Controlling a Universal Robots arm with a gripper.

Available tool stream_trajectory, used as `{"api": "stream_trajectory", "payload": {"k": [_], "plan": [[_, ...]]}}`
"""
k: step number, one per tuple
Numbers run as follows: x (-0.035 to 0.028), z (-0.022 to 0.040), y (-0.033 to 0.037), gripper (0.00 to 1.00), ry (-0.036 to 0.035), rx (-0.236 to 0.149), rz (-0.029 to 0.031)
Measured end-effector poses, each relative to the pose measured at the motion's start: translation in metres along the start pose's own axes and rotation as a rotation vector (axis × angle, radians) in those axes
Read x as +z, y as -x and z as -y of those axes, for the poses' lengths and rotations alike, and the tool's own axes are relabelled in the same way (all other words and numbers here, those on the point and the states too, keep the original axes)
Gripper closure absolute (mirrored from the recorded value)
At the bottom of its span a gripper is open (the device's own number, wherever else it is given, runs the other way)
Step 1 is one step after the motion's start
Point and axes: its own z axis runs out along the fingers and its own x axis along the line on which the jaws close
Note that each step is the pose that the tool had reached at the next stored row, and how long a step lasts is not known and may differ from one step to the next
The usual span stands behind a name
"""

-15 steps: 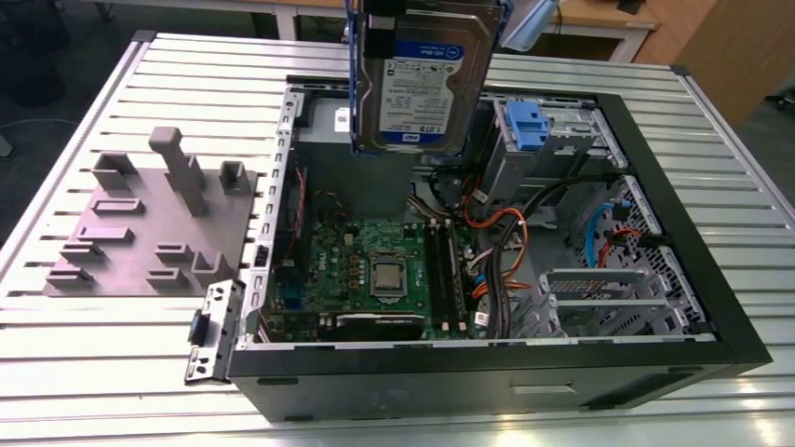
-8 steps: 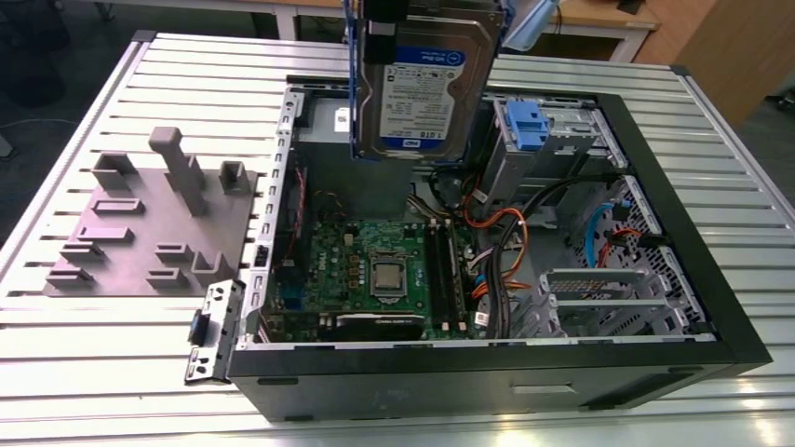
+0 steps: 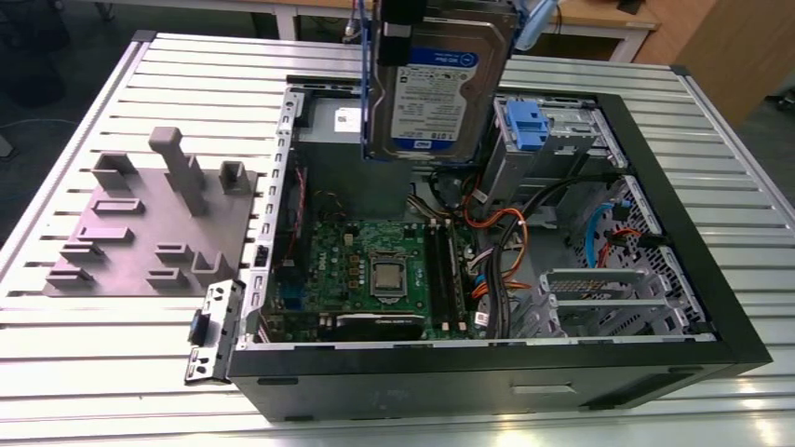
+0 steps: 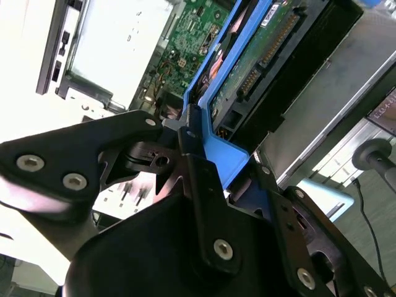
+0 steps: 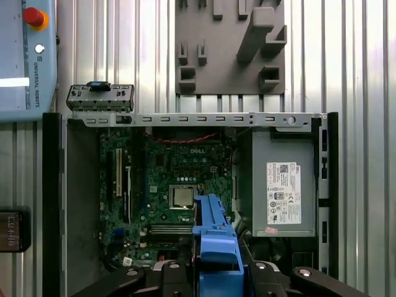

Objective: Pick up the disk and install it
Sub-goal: 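Insert the disk into the insertion slot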

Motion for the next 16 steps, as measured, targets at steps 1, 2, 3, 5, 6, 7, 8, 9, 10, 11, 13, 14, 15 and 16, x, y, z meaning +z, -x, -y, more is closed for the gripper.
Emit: {"api": "stream_trajectory", "payload": {"k": [1, 2, 3, 5, 6, 7, 8, 9, 10, 11, 13, 14, 15, 16], "plan": [[0.0000, 0.0034, 0.0001, 0.64, 0.0000, 0.000, 0.0000], [-0.0001, 0.0064, 0.0001, 0.64, 0.0001, 0.000, -0.0001], [-0.0001, 0.0091, 0.0002, 0.64, 0.0000, 0.000, 0.0000], [0.0000, 0.0117, 0.0002, 0.64, 0.0000, 0.000, 0.0001], [0.0000, 0.0120, 0.0001, 0.64, 0.0000, 0.000, 0.0000], [0.0000, 0.0120, -0.0001, 0.64, 0.0001, 0.000, -0.0001], [0.0001, 0.0121, -0.0006, 0.64, 0.0000, 0.000, -0.0001], [0.0002, 0.0122, -0.0015, 0.64, 0.0001, 0.000, 0.0000], [0.0003, 0.0122, -0.0028, 0.64, 0.0000, 0.000, 0.0000], [0.0004, 0.0122, -0.0041, 0.64, 0.0001, 0.000, 0.0000], [0.0007, 0.0123, -0.0071, 0.64, 0.0000, 0.000, 0.0000], [0.0013, 0.0125, -0.0142, 0.64, 0.0000, 0.000, 0.0000], [0.0014, 0.0125, -0.0151, 0.64, 0.0000, 0.000, 0.0000], [0.0015, 0.0125, -0.0160, 0.64, 0.0000, 0.000, 0.0000]]}}
